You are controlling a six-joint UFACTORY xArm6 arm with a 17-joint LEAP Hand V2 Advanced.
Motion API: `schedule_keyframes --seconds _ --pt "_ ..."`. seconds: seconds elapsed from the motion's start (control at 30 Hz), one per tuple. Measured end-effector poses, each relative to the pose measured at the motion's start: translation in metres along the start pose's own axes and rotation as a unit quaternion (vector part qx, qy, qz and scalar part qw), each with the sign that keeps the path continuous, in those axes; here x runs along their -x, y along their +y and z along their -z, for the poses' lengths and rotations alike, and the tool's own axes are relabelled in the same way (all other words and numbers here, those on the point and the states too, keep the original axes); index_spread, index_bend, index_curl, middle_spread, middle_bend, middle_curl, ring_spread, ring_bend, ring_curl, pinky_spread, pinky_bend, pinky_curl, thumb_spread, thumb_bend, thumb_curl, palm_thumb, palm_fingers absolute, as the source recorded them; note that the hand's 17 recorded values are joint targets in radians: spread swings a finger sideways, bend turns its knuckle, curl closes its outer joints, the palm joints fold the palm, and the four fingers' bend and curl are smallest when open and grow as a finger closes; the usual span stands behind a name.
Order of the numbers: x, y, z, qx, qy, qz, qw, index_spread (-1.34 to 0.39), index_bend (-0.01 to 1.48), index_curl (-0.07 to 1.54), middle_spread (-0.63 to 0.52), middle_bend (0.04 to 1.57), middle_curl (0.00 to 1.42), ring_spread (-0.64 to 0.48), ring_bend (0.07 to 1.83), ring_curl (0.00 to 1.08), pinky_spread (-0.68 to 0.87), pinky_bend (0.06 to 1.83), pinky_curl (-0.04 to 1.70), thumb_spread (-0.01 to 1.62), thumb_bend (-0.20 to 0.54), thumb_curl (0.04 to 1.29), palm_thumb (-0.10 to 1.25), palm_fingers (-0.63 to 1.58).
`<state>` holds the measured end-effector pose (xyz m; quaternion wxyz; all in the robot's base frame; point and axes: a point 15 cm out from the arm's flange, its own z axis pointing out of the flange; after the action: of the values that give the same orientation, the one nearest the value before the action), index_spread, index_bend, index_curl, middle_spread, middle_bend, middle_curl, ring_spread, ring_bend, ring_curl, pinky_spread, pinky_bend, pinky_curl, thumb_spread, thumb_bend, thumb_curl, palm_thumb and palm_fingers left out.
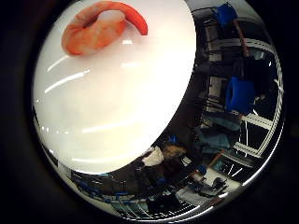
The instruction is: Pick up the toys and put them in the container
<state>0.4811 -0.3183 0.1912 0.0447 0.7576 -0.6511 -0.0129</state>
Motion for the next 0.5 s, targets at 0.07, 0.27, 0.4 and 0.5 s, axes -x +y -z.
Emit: schedule_keyframes --seconds 0.07,0.27,0.4,0.5 --pt "-0.007 -0.009 0.003 -0.006 0.004 -0.001 1.000 -0.44 0.17 0.29 0.03 0.19 0.30 0.20 0.25 0.26 0.41 0.36 0.31 1.08 -0.022 0.32 0.61 0.10" --pt "-0.018 -0.016 -0.001 -0.014 0.002 -0.009 1.000 -0.43 0.17 0.29 0.04 0.19 0.29 0.20 0.24 0.26 0.41 0.36 0.32 1.08 -0.023 0.32 0.61 0.10" --pt "-0.017 -0.018 -0.008 -0.010 0.000 -0.012 1.000 -0.43 0.17 0.29 0.04 0.19 0.29 0.20 0.24 0.26 0.41 0.36 0.32 1.08 -0.023 0.32 0.61 0.10" --pt "-0.011 -0.022 -0.016 -0.005 -0.005 -0.009 1.000 -0.43 0.17 0.29 0.04 0.19 0.29 0.20 0.24 0.26 0.41 0.36 0.32 1.08 -0.023 0.32 0.61 0.10"
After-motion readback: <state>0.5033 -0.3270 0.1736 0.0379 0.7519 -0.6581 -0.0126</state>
